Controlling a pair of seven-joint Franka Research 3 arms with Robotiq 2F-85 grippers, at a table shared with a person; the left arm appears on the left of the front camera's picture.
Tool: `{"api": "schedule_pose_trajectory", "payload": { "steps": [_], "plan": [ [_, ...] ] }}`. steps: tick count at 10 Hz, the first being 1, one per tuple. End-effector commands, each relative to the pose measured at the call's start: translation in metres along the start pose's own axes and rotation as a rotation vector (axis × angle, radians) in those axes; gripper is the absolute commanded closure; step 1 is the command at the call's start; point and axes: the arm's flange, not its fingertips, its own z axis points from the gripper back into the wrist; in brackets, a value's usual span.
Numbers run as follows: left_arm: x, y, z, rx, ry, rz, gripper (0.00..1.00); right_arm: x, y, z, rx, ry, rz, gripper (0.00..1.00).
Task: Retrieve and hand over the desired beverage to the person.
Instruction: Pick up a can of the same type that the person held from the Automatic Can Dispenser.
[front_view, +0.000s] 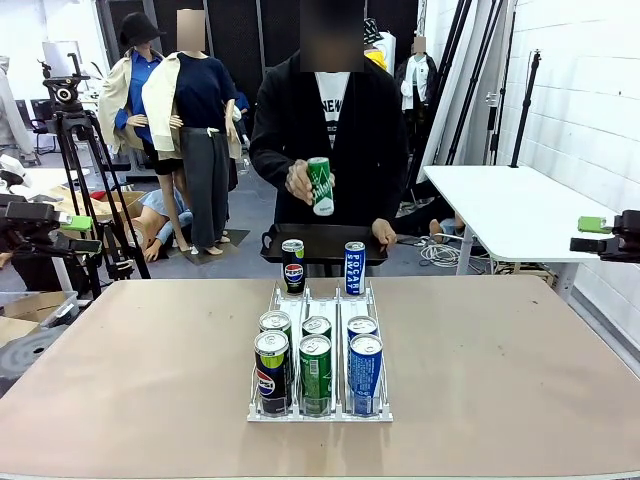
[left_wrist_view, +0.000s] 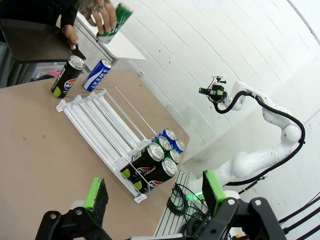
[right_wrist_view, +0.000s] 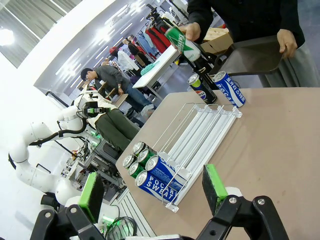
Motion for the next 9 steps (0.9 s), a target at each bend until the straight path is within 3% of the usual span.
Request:
{"api": "schedule_pose_trajectory", "payload": {
  "steps": [1,9],
  "plan": [
    [0.0004,0.0,0.0011,0.006,-0.003,-0.002,0.0,-0.0008,-0.0003,-0.0003,0.004,-0.002,-0.002,0.0],
    [0.0004,0.0,0.0011,0.006,-0.003,-0.002,0.0,-0.0008,-0.0003,-0.0003,0.004,-0.002,-0.002,0.0]
  ]
}}
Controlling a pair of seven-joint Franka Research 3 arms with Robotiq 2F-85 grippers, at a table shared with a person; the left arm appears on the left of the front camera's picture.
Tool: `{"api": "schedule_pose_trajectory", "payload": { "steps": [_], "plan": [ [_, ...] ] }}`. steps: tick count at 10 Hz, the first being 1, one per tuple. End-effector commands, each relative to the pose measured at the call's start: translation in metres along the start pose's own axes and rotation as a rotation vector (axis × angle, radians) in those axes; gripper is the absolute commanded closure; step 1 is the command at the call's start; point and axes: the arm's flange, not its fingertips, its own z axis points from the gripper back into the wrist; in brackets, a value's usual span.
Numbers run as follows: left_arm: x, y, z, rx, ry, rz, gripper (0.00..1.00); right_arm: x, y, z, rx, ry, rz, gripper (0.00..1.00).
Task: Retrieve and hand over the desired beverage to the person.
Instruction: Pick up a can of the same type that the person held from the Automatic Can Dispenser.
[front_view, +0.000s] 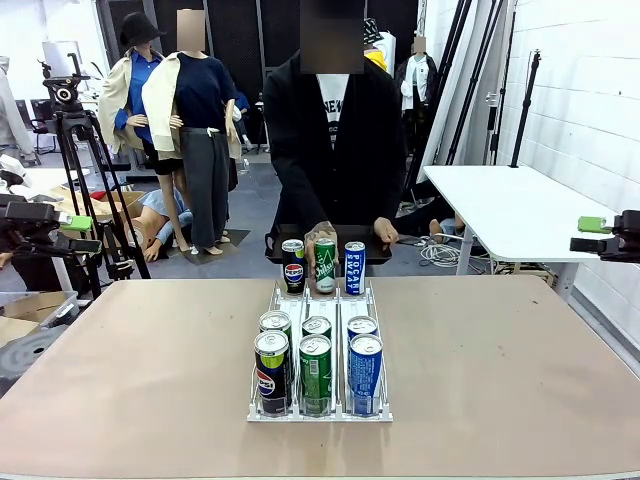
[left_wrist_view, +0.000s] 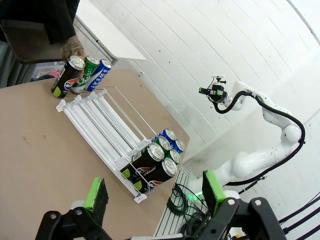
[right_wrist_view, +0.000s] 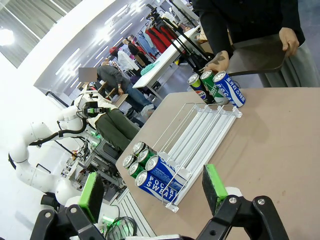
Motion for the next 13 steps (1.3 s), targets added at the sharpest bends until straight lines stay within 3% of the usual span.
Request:
{"api": "schedule_pose_trajectory", "payload": {
  "steps": [1,7,9,13],
  "plan": [
    [0.0,0.0,0.0,0.0,0.0,0.0,0.0,-0.001,0.0,0.0,0.004,-0.002,-0.002,0.0],
    [0.005,-0.003,0.001,-0.105,0.03,0.055,0.0,-0.001,0.0,0.0,0.004,-0.002,-0.002,0.0],
    [0.01,-0.026,-0.011,-0.133,0.083,0.027,0.0,-0.001,0.0,0.0,0.004,-0.002,-0.002,0.0],
    [0.035,-0.075,-0.051,-0.072,0.211,-0.045,0.0,-0.001,0.0,0.0,0.004,-0.002,-0.002,0.0]
  ]
}}
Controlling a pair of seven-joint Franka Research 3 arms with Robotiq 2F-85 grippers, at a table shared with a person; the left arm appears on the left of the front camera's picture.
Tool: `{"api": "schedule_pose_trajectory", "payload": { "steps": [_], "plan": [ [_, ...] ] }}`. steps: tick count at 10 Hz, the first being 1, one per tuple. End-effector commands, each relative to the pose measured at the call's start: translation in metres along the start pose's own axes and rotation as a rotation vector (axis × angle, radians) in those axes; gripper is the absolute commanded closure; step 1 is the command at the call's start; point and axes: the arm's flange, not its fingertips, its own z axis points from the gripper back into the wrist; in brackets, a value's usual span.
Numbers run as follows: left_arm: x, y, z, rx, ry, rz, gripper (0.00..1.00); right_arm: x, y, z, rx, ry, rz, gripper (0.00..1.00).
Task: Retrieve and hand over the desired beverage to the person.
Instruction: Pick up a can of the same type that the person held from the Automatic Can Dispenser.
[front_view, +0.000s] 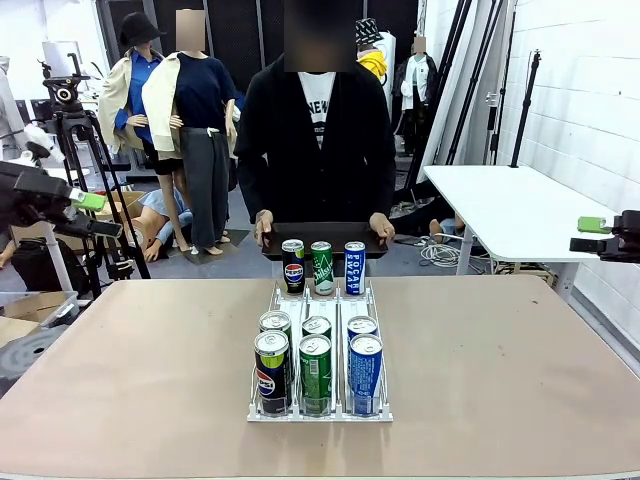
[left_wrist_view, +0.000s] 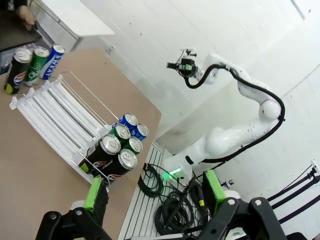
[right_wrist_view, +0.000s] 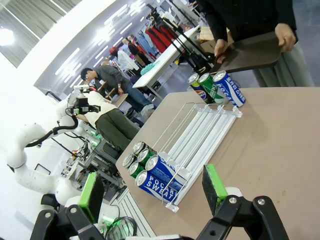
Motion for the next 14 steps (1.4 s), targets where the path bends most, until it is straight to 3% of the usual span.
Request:
{"api": "schedule_pose_trajectory", "payload": {
  "steps": [1,14],
  "plan": [
    [0.014,-0.015,-0.018,0.052,0.061,-0.018,0.0,-0.001,0.0,0.0,0.004,-0.003,-0.001,0.0],
    [0.058,-0.124,-0.208,0.393,0.5,-0.169,0.0,-0.001,0.0,0.0,0.004,-0.003,-0.001,0.0]
  ]
}}
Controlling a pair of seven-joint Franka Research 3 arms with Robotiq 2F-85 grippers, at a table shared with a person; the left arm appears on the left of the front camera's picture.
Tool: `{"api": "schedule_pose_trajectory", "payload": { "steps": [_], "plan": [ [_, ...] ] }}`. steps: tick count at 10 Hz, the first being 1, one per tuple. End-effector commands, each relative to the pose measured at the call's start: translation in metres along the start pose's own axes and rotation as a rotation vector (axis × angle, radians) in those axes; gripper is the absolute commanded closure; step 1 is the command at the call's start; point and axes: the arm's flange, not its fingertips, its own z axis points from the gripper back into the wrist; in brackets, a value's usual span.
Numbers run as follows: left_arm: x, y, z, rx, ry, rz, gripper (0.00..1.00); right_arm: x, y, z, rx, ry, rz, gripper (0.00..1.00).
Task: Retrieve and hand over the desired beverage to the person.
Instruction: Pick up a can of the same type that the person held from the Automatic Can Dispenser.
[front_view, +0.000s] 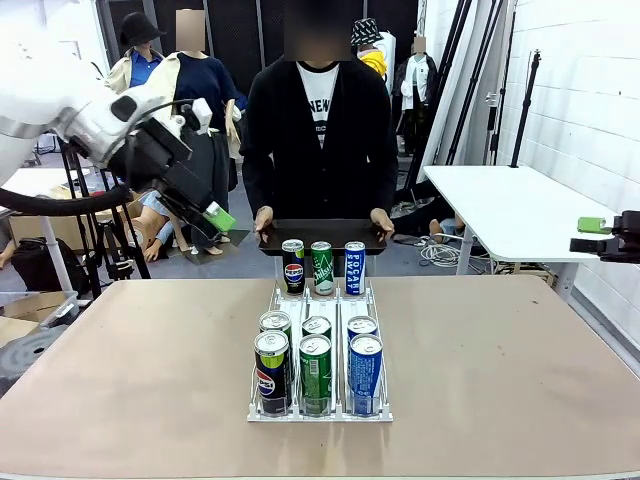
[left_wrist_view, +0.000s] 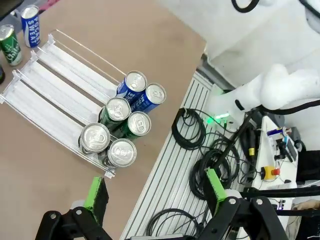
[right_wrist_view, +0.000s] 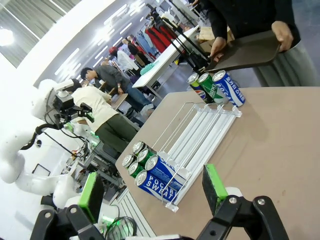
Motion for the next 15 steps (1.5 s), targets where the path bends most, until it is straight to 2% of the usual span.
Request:
{"api": "schedule_pose_trajectory", "payload": {
  "steps": [1,4,9,12,15],
  "plan": [
    [0.017,-0.011,-0.012,0.056,0.062,0.008,0.0,0.0,0.0,0.0,0.006,-0.004,-0.001,0.0],
    [0.031,-0.044,-0.051,0.153,0.144,-0.021,0.0,0.0,0.0,0.0,0.006,-0.004,-0.001,0.0],
    [0.043,-0.077,-0.114,0.292,0.231,0.012,0.0,0.0,0.0,0.0,0.006,-0.004,-0.001,0.0],
    [0.042,-0.087,-0.159,0.402,0.298,0.022,0.0,0.0,0.0,0.0,0.006,-0.004,-0.001,0.0],
    [0.044,-0.09,-0.197,0.491,0.315,0.038,0.0,0.0,0.0,0.0,0.006,-0.004,-0.001,0.0]
  ]
}}
